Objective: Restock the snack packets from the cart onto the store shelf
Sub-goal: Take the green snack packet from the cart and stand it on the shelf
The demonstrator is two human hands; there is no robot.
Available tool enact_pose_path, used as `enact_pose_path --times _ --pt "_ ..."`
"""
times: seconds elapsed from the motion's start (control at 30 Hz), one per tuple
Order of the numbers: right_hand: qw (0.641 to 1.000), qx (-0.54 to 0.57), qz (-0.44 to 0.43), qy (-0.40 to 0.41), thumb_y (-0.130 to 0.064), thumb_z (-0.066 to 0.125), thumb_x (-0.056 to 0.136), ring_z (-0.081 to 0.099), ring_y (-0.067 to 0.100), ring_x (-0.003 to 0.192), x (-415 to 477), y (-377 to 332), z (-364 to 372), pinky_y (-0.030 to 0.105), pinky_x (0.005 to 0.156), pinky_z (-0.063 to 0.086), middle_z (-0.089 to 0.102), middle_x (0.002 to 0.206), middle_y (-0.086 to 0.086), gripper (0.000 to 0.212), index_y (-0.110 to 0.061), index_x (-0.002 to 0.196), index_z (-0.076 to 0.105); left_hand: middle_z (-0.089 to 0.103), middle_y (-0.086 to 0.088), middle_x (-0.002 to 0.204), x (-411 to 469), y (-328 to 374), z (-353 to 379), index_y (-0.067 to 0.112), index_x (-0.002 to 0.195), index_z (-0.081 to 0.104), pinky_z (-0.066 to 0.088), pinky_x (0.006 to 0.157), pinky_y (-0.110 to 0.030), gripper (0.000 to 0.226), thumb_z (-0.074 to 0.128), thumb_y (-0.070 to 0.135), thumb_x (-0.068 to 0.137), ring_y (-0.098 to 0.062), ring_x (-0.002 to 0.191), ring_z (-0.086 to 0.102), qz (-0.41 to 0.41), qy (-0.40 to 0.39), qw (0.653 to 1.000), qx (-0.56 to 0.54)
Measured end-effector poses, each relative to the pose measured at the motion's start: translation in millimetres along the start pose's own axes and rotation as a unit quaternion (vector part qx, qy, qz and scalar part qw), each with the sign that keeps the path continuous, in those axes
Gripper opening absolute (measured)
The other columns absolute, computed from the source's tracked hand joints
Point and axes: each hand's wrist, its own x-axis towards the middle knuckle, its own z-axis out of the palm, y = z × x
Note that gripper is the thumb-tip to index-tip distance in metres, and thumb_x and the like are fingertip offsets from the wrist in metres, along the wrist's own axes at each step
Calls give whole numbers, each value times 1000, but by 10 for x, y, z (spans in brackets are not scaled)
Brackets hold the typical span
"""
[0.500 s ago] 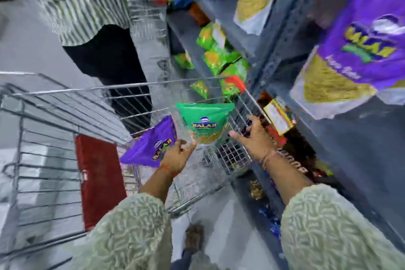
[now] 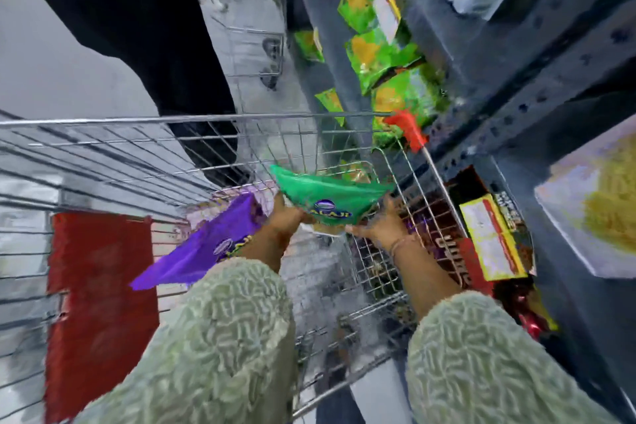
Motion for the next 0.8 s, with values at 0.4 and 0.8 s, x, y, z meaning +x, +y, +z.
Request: enact_pose_path --times 0.4,0.8 --pt "996 84 30 23 -38 52 86 44 31 127 -207 -27 -6 47 102 39 45 140 11 48 -15 127 41 59 -13 113 -286 9 16 24 105 47 42 102 -56 54 75 16 59 -25 105 56 72 -52 996 16" --pt "922 224 -229 219 -28 48 90 52 17 111 -1847 -643 -392 30 98 42 55 113 -3 21 -29 111 46 62 6 106 -1932 964 116 31 106 46 49 91 -29 46 66 36 65 -4 94 60 351 -148 925 7"
